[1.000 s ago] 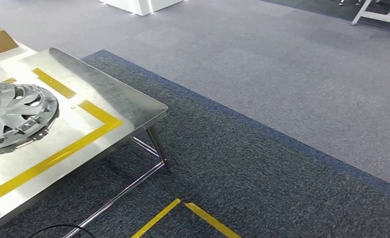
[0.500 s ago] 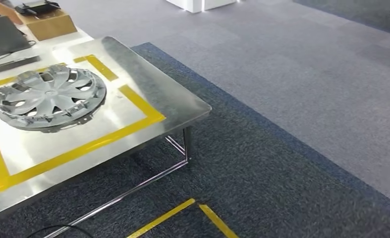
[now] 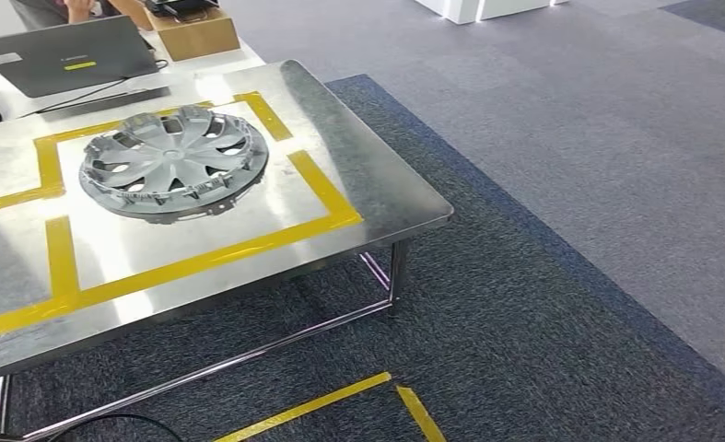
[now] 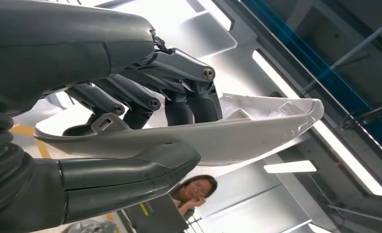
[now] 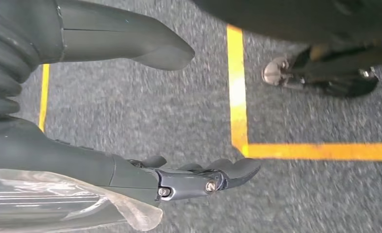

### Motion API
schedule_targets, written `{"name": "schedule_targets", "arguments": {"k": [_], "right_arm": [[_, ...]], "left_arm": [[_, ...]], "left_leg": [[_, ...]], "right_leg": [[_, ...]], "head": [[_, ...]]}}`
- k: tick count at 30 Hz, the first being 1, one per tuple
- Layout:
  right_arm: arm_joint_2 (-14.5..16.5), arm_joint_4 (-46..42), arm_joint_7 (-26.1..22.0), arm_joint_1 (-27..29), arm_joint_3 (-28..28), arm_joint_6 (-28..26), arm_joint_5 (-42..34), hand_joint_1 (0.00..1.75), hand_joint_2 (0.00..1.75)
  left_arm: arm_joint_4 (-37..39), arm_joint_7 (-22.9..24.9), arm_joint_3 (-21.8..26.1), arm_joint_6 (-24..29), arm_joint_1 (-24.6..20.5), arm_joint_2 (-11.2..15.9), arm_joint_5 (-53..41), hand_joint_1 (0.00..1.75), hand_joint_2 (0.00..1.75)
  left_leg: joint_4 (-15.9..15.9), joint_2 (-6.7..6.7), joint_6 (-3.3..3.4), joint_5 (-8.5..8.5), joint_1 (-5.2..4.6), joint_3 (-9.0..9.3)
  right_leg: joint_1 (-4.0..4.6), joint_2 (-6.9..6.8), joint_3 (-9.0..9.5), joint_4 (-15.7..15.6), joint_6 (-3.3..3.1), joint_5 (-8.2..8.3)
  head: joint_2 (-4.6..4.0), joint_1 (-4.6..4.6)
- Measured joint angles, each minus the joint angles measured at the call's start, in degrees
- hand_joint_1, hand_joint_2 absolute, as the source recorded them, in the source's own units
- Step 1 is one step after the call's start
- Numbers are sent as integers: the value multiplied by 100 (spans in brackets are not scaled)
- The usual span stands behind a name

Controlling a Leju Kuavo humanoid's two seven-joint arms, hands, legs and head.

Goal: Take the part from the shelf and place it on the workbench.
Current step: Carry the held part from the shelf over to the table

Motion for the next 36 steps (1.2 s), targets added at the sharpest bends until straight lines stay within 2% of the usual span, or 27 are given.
{"name": "schedule_targets", "arguments": {"k": [2, 3, 4, 5, 6, 7, 9, 11, 13, 14, 15, 16, 17, 18, 19, 20, 21, 22, 23, 24, 25, 26, 28, 29, 32, 33, 36], "right_arm": [[-1, 0, 13, 4, 0, -12, 0, 0, 175], [-2, 0, 31, 12, 0, -22, 0, 0, 175], [-2, 0, 48, 17, 0, -33, 2, 0, 175], [-1, 0, 63, 17, 0, -41, 4, 0, 175], [0, 0, 72, 13, 0, -45, 6, 0, 175], [2, 0, 75, 6, 0, -46, 8, 0, 175], [7, 0, 85, -8, 0, -46, 10, 0, 175], [9, 0, 105, -22, 0, -46, 8, 0, 175], [10, 0, 135, -43, 0, -49, 5, 0, 175], [10, 0, 153, -55, 0, -55, 4, 0, 175], [10, 0, 178, -65, 0, -61, 3, 0, 175], [10, 0, 208, -71, 0, -67, 2, 0, 175], [10, 0, 243, -69, 0, -69, 0, 0, 175], [11, 0, 277, -61, 0, -68, -3, 0, 175], [13, 0, 308, -50, 0, -67, -9, 0, 175], [13, 0, 332, -41, 0, -66, -15, 0, 175], [14, 0, 346, -37, 0, -67, -20, 0, 175], [14, 0, 352, -37, 0, -69, -25, 0, 175], [14, 0, 352, -40, 0, -70, -27, 0, 175], [14, 0, 345, -44, 0, -72, -29, 0, 175], [14, 0, 336, -51, 0, -72, -31, 0, 175], [14, 0, 328, -55, 0, -72, -32, 0, 175], [15, -2, 319, -55, 0, -71, -32, 0, 175], [20, -3, 316, -52, 0, -72, -32, 0, 175], [31, -4, 303, -60, 0, -91, -34, 0, 175], [31, -4, 299, -63, 0, -97, -35, 0, 175], [31, -4, 284, -60, 0, -96, -37, 0, 175]], "left_arm": [[-6, 0, 1, 2, -7, 1, 11, 175, 175], [-5, 0, 1, 2, -11, 1, 21, 175, 175], [-5, 0, 2, 1, -11, 2, 31, 175, 175], [-5, 0, 2, 1, -8, 2, 40, 175, 175], [-5, 0, 3, 0, -7, 2, 43, 175, 175], [-5, 0, 3, 0, -5, 2, 44, 175, 175], [-5, 0, 4, -1, -9, 2, 44, 175, 175], [-7, 0, 5, -2, -10, 2, 44, 175, 175], [-8, 0, 9, -2, 1, 2, 43, 175, 175], [-8, 0, 12, -1, 7, 1, 43, 175, 175], [-9, 0, 15, -1, 7, 1, 42, 175, 175], [-9, 0, 17, -1, 5, -1, 42, 175, 175], [-9, 0, 20, -1, 1, -1, 42, 175, 175], [-8, 0, 23, -2, -4, -1, 42, 175, 175], [-7, 0, 25, -2, -6, -1, 43, 175, 175], [-7, 0, 28, -2, -8, -1, 44, 175, 175], [-6, 0, 30, -2, -9, 0, 45, 175, 175], [-5, 0, 30, -2, -11, 1, 46, 175, 175], [-5, 0, 32, -2, -12, 1, 48, 175, 175], [-6, 0, 33, -2, -15, 2, 49, 175, 175], [-7, 0, 36, -2, -17, 2, 51, 175, 175], [-7, 0, 38, -2, -18, 2, 52, 175, 175], [-8, 0, 41, -2, -19, 2, 54, 175, 175], [-8, 0, 42, -2, -19, 2, 55, 175, 175], [-8, 0, 45, -2, -22, 5, 85, 175, 175], [-8, 0, 46, -2, -23, 5, 100, 175, 175], [-8, 0, 46, -2, -23, 6, 116, 175, 175]], "left_leg": [[651, 339, -57, -354, 1, -299], [1041, 419, -80, -519, 12, -483], [1316, 454, -94, -599, 21, -612], [1394, 471, -100, -565, 26, -646], [1245, 491, -97, -425, 27, -567], [888, 545, -80, -215, 23, -381], [112, 785, -18, 66, -18, 23], [-206, 904, 52, 91, -67, 175], [-237, 781, 116, 106, -68, 166], [-262, 727, 149, 127, -53, 172], [-288, 678, 182, 150, -33, 182], [-309, 633, 208, 168, -11, 192], [-311, 594, 223, 171, -7, 188], [-309, 545, 233, 170, -5, 184], [-308, 497, 238, 165, -7, 185], [-307, 450, 239, 157, -8, 193], [-306, 406, 238, 148, -8, 208], [-306, 368, 229, 135, -6, 230], [-305, 337, 212, 117, -3, 252], [-294, 309, 186, 96, -10, 264], [-284, 287, 155, 81, -18, 265], [-276, 270, 122, 75, -24, 253], [-281, 244, 69, 86, -22, 236], [-290, 239, 89, 90, -19, 238], [-300, 240, 273, 87, -28, 255], [-302, 239, 304, 89, -28, 258], [-316, 240, 299, 97, -16, 264]], "right_leg": [[6, -169, 20, -18, -51, -9], [15, -260, 25, -16, -64, -20], [22, -347, 34, -15, -70, -33], [26, -430, 42, -14, -69, -47], [28, -506, 55, -13, -65, -63], [29, -574, 69, -14, -54, -84], [44, -689, 111, -10, -7, -139], [62, -801, 152, -10, 57, -184], [63, -904, 218, -27, 111, -206], [59, -857, 231, -3, 138, -242], [55, -733, 195, 115, 161, -329], [49, -564, 69, 368, 182, -471], [45, -388, -119, 744, 197, -645], [42, -284, -349, 1173, 208, -806], [40, -240, -556, 1518, 215, -890], [39, -225, -686, 1674, 217, -859], [39, -222, -704, 1591, 215, -708], [37, -217, -611, 1287, 208, -469], [34, -196, -455, 869, 199, -227], [32, -157, -295, 479, 187, -67], [32, -121, -171, 211, 165, 16], [37, -90, -107, 82, 141, 24], [50, -85, -86, 65, 81, 11], [51, -90, -88, 55, 65, 20], [49, -96, -80, 27, 54, 34], [56, -96, -78, 28, 49, 31], [77, -95, -74, 32, 23, 19]], "head": [[0, -44], [0, -51], [0, -49], [0, -51], [0, -52], [0, -52], [0, -52], [0, -46], [0, -45], [0, -41], [0, -25], [0, -7], [0, 12], [0, 23], [0, 25], [0, 25], [0, 26], [0, 27], [0, 28], [0, 29], [0, 26], [0, 25], [0, 20], [0, 20], [0, -4], [0, -11], [0, -12]]}}
